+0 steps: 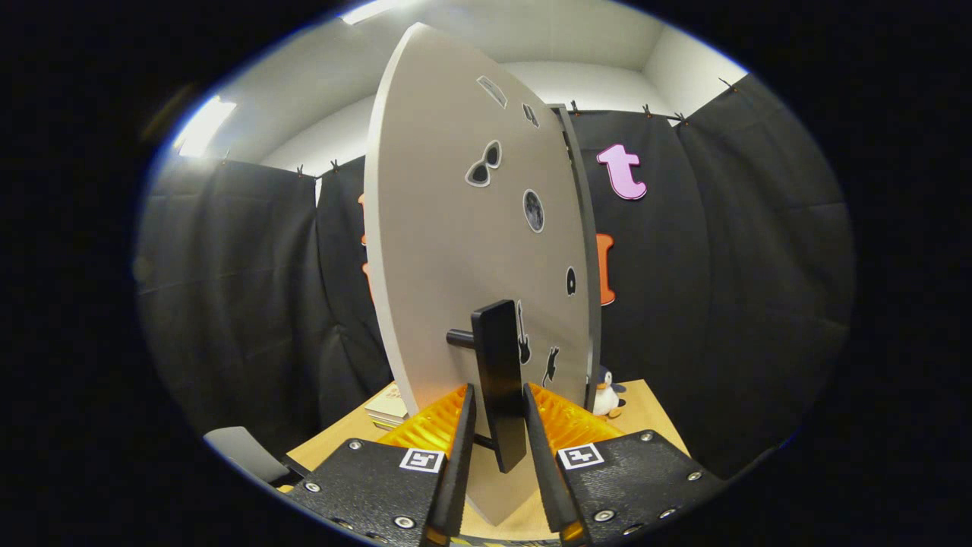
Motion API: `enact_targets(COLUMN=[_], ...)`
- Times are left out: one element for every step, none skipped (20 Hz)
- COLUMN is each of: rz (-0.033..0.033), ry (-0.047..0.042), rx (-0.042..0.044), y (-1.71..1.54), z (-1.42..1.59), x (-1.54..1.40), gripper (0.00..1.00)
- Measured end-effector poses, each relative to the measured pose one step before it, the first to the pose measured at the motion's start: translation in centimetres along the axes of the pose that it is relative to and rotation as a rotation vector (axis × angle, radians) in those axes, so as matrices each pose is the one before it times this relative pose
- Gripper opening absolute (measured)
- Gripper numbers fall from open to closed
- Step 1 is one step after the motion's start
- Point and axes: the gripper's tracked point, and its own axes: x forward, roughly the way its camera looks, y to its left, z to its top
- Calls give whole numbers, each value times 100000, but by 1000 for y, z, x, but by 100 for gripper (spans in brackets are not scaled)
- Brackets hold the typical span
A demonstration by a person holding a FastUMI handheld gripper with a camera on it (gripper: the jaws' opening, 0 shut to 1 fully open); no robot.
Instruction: Open the shoe cabinet door, grab the shoes and put them into the shoe cabinet, then close the shoe cabinet door.
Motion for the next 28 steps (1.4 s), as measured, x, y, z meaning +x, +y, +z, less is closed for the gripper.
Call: enact_targets(rz=[1321,1460,1380,1599,1760,1637,1560,1734,1796,947,728,1128,820,71,389,730,590,720,541,619,187,-124,-391,-671,-850,-946,-831,-741], ry=[-45,80,12,56,223,253,447,544,-5,-783,-295,174,543,285,-372,214,90,85,-179,-426,-521,199,-50,201,9,217,-116,-273], rx=[33,-571,-561,-520,-344,22,77,52,-529,-1020,-1550,-1149,-825,-977,-495,193,1108,726,582,-342,-87,-17,-266,-547,-467,-806,-943,-967], y=[117,115,123,148,224,352,408,672,322,147,168,520,377,502,511,564,303,177,189,351,265,323,206,198,140,49,88,258], z=[-49,45,-29,-83,-44,-178,-151,96,68,283,109,-77,-9,15,69,-139,119,-9,40,45,85,-138,85,28,22,29,97,181], x=[288,150,137,78,119,296,340,672,493,708,728,420,734,884,790,962,749,907,814,421,529,354,563,570,452,596,483,228], gripper=[41,41,41,41,41,41,41,41,41,41,41,42,42,43,45,46,46,47,47,47,47,46,46,46,46,46,46,46])
